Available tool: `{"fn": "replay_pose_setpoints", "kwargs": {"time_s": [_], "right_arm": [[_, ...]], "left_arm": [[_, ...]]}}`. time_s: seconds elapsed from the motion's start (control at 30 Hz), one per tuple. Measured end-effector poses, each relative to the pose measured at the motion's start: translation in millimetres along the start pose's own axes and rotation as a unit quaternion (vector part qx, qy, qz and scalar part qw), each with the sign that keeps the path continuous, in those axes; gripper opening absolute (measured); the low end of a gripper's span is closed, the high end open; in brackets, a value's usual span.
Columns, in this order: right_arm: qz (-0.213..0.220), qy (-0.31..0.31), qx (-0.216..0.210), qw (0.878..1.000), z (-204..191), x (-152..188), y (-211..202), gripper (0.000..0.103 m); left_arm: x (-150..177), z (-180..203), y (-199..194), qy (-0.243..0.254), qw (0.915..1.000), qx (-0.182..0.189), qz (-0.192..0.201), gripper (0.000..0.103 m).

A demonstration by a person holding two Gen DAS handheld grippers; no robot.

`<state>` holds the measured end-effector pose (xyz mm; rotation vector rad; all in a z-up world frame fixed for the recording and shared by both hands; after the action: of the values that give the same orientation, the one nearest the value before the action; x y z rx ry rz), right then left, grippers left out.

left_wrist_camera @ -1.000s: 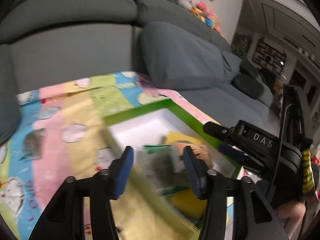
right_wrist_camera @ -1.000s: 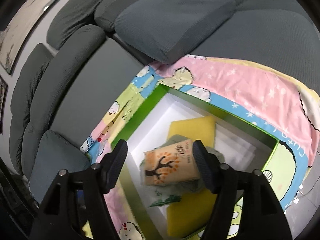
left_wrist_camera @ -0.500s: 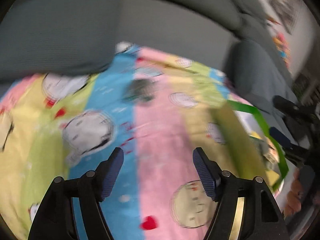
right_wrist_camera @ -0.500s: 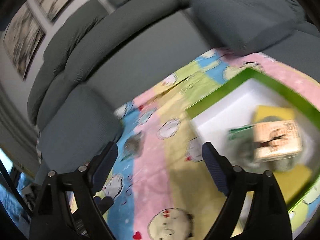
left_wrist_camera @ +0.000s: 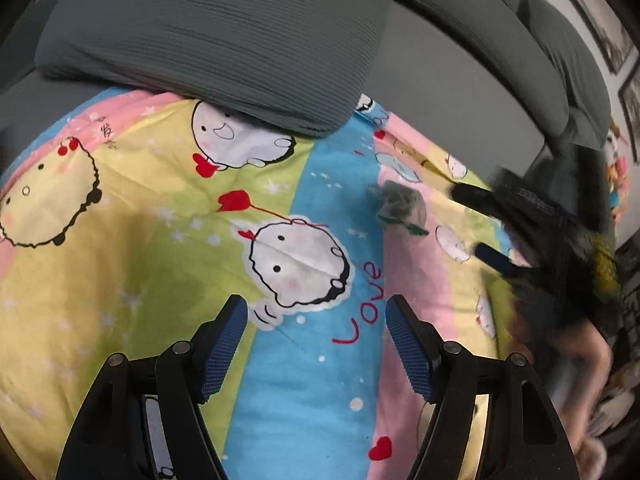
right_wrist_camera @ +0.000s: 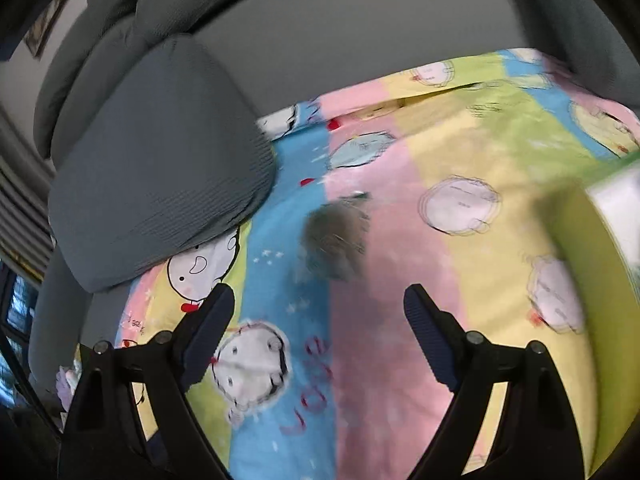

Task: Organize objects
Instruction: 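Move both grippers back to the clear green-printed plastic bag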

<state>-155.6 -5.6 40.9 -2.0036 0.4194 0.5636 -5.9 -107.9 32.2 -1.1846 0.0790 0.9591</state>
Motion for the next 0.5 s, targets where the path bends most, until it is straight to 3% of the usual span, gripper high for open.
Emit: {"fn": "replay_pose_setpoints", "kwargs": {"time_s": [0.13, 0.33, 0.4, 0.5], "right_arm": [[-0.014, 0.009, 0.033, 0.999, -1, -14, 41, 0.086], [-0.02, -0.047, 0.11, 0.993, 0, -16, 78, 0.086], [-0.021, -0.057, 0.113, 0.992, 1, -14, 83, 0.079], [-0.048, -0.055, 0.11, 0.991, 8, -4, 92, 0.057]], "left_arm": [[-7, -10, -3, -0.015, 0.9999, -0.001, 0.004, 0.072], [-14, -19, -2, -0.032, 0.9995, 0.001, 0.006, 0.072], [-14, -20, 0, -0.032, 0.9995, -0.005, 0.002, 0.072], [-12, -21, 4, -0.03, 0.9995, -0.01, -0.005, 0.072]]}}
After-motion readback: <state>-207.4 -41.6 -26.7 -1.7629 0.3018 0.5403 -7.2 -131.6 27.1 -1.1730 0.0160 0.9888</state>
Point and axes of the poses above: each gripper's, at about its wrist camera, not at the fingertips, and y roughly the way its jaws point, z to its right, x to its underside, the point moved 9 cm from there along y, roughly the way its jaws point, and after that the axes turned 1 degree about y, right-handed, at the moved point
